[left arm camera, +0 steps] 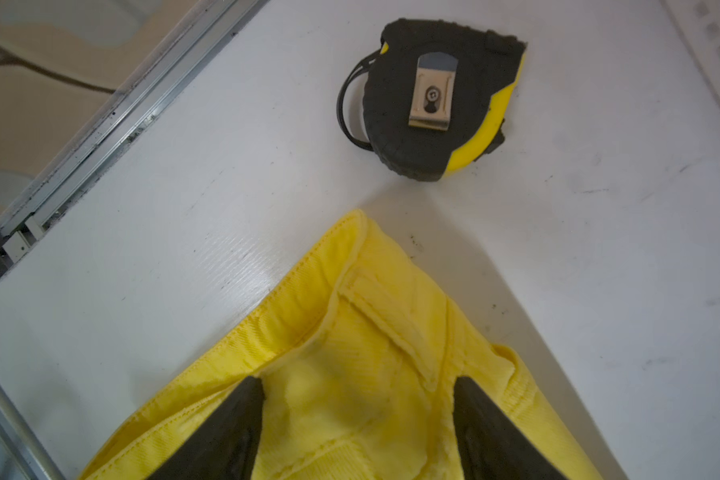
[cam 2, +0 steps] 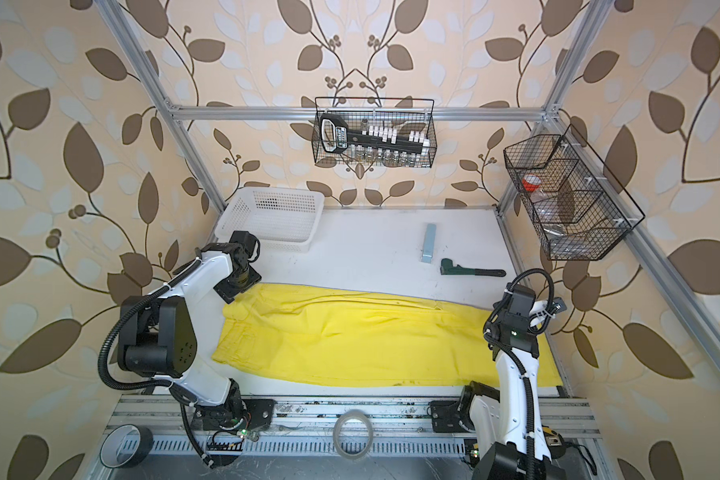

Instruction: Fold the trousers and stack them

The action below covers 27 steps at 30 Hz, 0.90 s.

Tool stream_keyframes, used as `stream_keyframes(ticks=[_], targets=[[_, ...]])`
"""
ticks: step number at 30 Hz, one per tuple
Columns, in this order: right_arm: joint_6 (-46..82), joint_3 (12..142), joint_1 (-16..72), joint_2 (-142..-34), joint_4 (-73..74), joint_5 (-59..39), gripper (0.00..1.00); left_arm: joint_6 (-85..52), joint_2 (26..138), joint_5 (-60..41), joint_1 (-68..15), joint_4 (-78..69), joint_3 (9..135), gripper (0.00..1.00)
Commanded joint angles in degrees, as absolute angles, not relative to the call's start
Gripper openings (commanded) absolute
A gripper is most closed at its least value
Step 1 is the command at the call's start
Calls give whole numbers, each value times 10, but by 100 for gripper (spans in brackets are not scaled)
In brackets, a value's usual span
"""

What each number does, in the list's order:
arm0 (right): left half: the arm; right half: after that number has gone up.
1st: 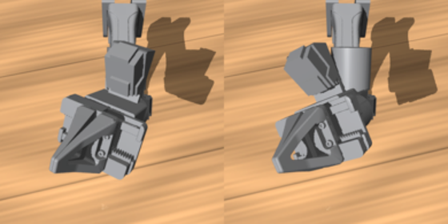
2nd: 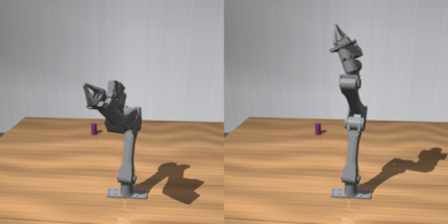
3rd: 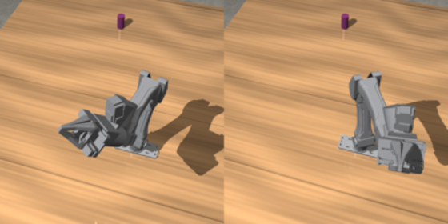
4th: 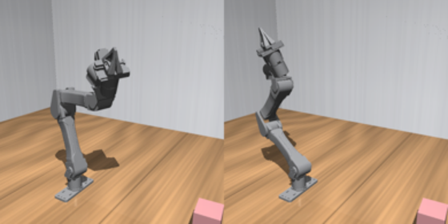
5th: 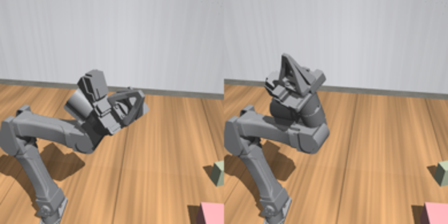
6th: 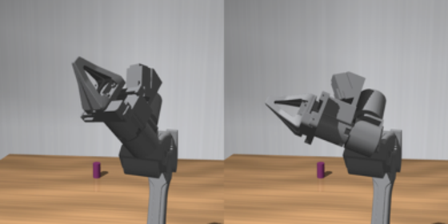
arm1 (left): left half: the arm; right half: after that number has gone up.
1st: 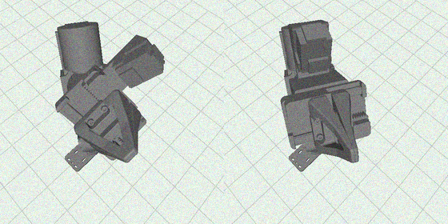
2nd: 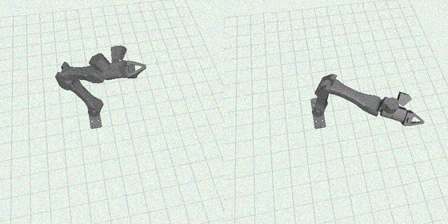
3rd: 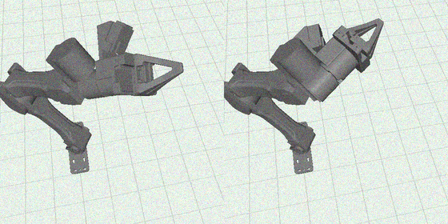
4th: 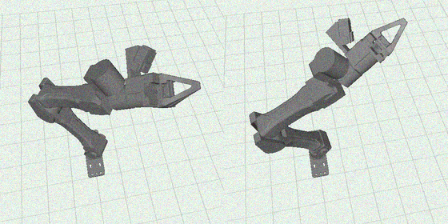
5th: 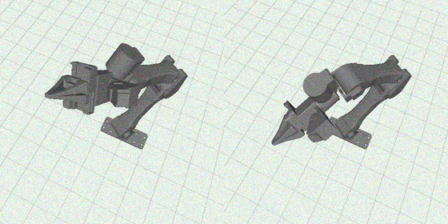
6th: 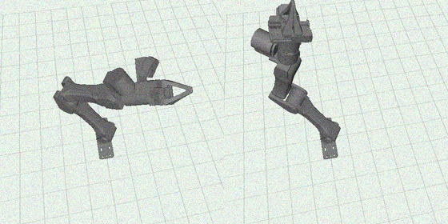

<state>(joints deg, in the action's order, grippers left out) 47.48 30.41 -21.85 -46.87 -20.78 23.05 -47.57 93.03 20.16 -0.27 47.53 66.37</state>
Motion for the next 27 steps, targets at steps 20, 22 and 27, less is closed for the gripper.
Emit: stream_keyframes(ticks=[20, 22, 27], targets=[[484, 451, -199, -439, -274, 328, 0, -444, 772, 257, 1, 549, 682, 0], [484, 465, -204, -412, -292, 376, 0, -432, 733, 281, 1, 562, 679, 0], [460, 500, -213, -367, -327, 483, 0, -408, 645, 326, 1, 577, 671, 0]])
